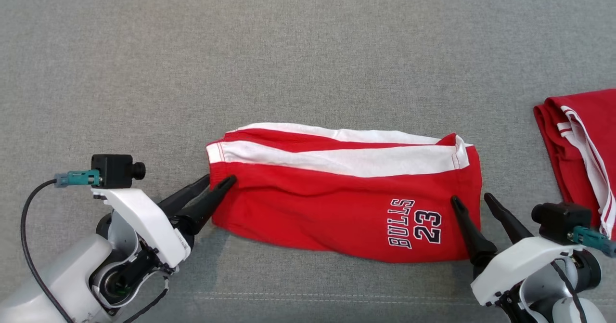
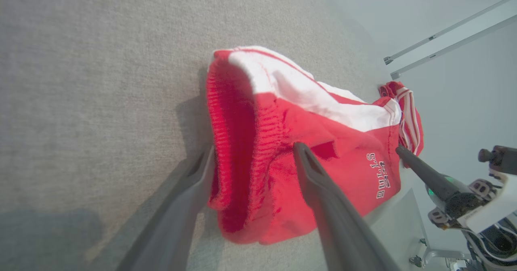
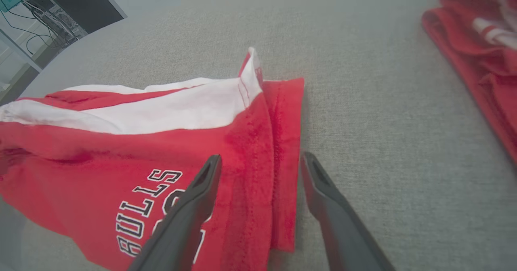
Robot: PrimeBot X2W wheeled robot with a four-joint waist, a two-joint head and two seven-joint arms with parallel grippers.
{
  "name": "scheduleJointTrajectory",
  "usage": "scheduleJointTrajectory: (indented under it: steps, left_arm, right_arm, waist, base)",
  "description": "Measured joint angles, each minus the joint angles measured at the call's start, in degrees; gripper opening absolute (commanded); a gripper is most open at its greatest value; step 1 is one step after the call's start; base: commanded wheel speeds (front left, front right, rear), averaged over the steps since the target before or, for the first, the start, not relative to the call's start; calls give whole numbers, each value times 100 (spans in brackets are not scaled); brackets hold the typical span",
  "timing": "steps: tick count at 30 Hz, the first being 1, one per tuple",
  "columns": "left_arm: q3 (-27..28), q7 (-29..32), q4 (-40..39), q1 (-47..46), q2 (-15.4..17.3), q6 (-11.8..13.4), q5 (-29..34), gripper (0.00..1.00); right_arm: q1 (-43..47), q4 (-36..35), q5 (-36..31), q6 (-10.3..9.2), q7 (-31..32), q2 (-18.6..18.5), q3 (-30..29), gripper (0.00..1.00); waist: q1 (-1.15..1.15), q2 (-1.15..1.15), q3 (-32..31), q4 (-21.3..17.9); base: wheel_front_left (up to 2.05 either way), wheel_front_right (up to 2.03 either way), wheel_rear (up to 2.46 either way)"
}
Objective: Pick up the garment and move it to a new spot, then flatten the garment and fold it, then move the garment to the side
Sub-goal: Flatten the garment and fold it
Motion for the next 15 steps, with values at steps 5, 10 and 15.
scheduleJointTrajectory:
  steps: [5, 10, 15]
  left_arm:
    - [63, -527, 35, 37, 11, 187, 319, 100]
    - [190, -1326, 56, 382, 210, 810, 788, 100]
    - [568, -1779, -211, 736, 241, 1591, 1202, 100]
  right_arm:
    - [115, 110, -253, 0, -593, 2, -24, 100]
    - [255, 183, -561, 0, -1325, -2, -119, 100]
    - [256, 177, -764, 0, -1848, -8, -321, 100]
  waist:
    - [0, 0, -230, -20]
    - [0, 0, -532, -59]
    - [0, 0, -832, -48]
  base:
    - [0, 0, 0]
    - [0, 0, 0]
    - [0, 0, 0]
